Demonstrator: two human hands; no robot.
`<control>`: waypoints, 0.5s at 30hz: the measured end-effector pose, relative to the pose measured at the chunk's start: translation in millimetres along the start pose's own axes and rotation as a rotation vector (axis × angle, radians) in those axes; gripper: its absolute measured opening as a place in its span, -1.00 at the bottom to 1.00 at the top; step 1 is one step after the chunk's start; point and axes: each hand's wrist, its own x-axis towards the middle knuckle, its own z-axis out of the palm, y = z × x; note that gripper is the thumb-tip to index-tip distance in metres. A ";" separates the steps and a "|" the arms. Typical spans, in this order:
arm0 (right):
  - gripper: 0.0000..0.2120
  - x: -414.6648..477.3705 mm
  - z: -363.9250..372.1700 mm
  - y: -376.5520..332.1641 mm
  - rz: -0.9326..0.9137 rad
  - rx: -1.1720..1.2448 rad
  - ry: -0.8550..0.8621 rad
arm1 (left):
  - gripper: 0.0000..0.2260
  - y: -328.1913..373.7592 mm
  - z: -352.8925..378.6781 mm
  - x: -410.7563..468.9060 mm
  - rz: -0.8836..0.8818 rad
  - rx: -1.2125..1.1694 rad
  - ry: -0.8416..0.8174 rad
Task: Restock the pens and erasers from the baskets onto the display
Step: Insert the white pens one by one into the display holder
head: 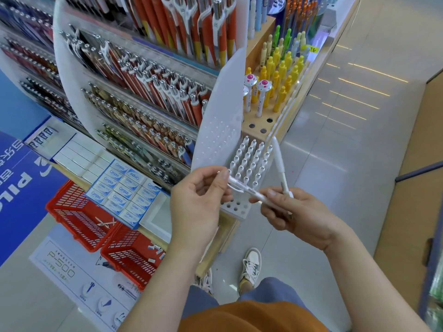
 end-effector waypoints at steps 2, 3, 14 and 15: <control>-0.70 1.0 -2.5 0.7 -0.026 -0.014 0.023 | -0.94 3.5 -1.5 -3.4 -0.003 -0.051 -0.006; -0.72 1.8 -2.6 2.1 -0.038 -0.009 0.026 | -0.91 5.3 -1.5 -6.0 -0.009 -0.072 -0.013; -0.82 6.9 -0.3 9.0 -0.116 -0.136 0.348 | -0.84 7.6 -32.2 -21.5 0.314 0.391 0.145; -0.86 6.7 -2.2 8.3 -0.114 -0.115 0.388 | -0.88 6.1 -35.0 -21.0 0.373 0.453 0.156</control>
